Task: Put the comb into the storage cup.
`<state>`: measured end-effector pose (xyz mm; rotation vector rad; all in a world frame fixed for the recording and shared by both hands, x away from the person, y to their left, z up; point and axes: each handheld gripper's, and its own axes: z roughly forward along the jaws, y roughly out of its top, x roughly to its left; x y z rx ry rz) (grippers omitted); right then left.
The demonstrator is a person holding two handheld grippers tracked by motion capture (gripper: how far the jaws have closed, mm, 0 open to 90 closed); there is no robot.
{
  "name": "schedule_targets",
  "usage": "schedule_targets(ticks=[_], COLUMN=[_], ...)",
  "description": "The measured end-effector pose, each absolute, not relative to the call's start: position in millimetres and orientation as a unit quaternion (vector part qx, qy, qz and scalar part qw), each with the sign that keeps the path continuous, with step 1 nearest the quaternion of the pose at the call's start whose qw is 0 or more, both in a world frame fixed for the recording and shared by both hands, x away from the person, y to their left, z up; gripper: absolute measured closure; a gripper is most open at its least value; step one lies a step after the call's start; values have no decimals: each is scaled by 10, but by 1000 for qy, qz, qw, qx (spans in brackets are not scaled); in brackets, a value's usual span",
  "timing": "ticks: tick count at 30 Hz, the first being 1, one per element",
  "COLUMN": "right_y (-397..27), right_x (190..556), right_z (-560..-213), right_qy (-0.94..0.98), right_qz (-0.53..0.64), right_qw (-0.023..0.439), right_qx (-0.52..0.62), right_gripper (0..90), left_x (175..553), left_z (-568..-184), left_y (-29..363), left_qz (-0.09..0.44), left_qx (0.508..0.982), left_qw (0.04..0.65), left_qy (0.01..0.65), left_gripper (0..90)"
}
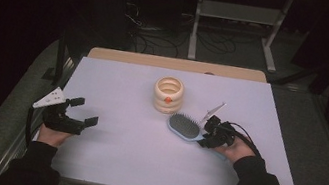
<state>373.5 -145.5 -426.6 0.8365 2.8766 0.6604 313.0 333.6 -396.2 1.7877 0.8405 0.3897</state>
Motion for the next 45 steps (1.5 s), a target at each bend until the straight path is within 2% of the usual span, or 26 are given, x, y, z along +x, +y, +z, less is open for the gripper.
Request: schedule_targets(ticks=[18, 45], right_y=[-1517, -1504], right_x=[3699, 3588], right_z=[-4173, -3703], right_qy=[932, 930], right_qz=[234, 257], right_qw=[33, 77], right_qx=[273, 251], right_gripper=[685, 685], left_x=[3130, 3128], left_z=[-3960, -3956], left_y=[3340, 3340], left_qz=[164, 165], left_qx=[750, 749], left_qw=[535, 536], left_qy=[353, 353], left_gripper=[0, 0])
